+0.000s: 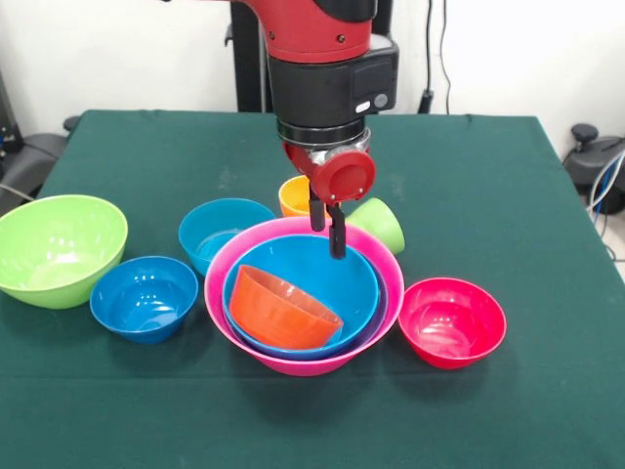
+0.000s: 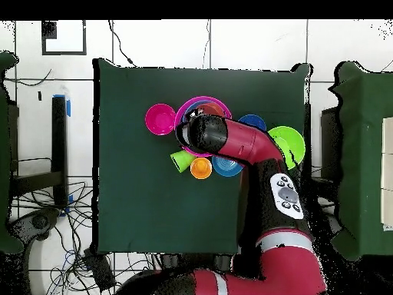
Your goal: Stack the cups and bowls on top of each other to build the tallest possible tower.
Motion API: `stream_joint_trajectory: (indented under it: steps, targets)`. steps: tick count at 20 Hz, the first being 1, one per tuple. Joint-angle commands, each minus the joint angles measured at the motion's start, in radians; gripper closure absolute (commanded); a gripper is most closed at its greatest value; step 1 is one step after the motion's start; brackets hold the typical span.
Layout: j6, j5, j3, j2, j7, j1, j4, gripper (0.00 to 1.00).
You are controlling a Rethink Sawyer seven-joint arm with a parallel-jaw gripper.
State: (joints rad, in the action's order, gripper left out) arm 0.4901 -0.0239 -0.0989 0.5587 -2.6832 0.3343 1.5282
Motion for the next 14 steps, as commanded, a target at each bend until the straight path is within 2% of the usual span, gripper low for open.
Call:
stream_joint_trajectory:
  steps: [1,5,8,14]
  targets:
    - [0.093,0.069,-0.03,0.018,0.085,-0.019,0.025,0.0]
    - [0.087,0.085,-0.022,-0.001,0.108,-0.009,-0.018,0.0]
    - [0.026,0.106,-0.014,-0.054,0.114,-0.007,-0.077,0.0]
    - [-0.005,0.149,-0.008,-0.09,0.121,-0.005,-0.151,0.0]
